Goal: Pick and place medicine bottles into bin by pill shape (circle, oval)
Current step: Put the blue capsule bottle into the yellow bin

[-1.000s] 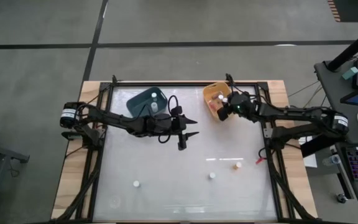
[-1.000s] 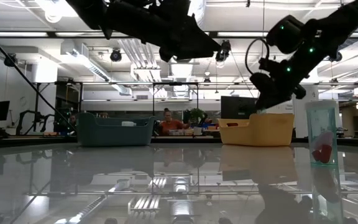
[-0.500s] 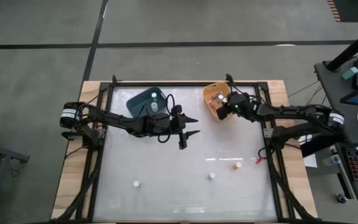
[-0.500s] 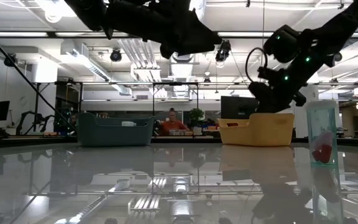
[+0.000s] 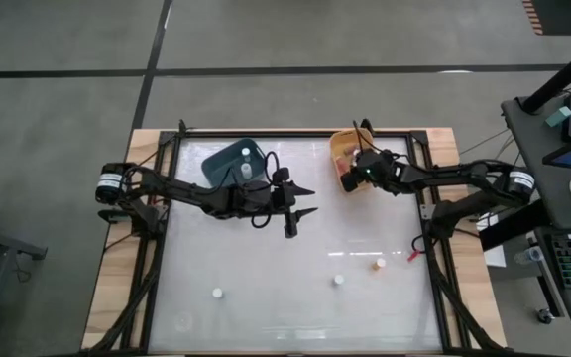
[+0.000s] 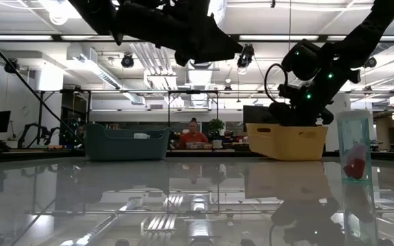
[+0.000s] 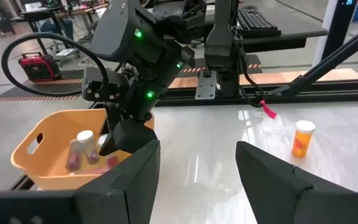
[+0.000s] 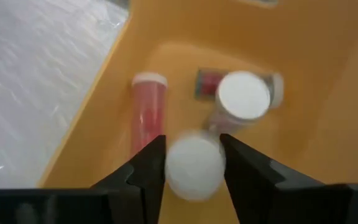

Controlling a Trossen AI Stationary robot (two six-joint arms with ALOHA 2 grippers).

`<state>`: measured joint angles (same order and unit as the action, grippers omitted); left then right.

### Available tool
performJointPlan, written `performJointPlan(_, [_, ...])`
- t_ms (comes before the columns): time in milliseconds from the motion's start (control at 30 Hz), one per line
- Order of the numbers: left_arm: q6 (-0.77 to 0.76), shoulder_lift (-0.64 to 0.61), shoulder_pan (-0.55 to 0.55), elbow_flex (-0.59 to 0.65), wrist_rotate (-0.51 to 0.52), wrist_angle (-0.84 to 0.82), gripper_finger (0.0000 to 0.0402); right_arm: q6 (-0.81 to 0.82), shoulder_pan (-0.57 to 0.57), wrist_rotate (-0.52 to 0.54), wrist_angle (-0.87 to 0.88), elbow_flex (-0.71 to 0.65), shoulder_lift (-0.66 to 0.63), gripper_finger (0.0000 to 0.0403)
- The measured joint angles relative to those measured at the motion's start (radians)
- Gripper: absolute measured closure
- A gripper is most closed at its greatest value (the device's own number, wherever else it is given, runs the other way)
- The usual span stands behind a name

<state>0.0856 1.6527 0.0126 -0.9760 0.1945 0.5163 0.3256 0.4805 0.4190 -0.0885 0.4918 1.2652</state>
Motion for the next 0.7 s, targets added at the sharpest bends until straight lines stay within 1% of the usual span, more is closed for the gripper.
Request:
performJointPlan(167, [0.0,0.0,0.0,0.0,0.001,0.005,0.0207,-0.003,0.0,0.004,0.004,0.008,-0.012,0.0229])
performJointPlan(300, [0.0,0.0,0.0,0.001,0.001,0.007,0.0207,-0.004,0.0,0.003,0.009,0.012,-0.022,0.0212])
performJointPlan(433, [0.0,0.0,0.0,0.001,0.001,0.007,0.0207,-0.004,0.0,0.002,0.045,0.03,-0.042,0.0207])
performJointPlan(700, [0.0,0.0,0.001,0.001,0.001,0.005,0.0207,-0.011,-0.012,-0.006,0.203,0.096,-0.132,0.0208])
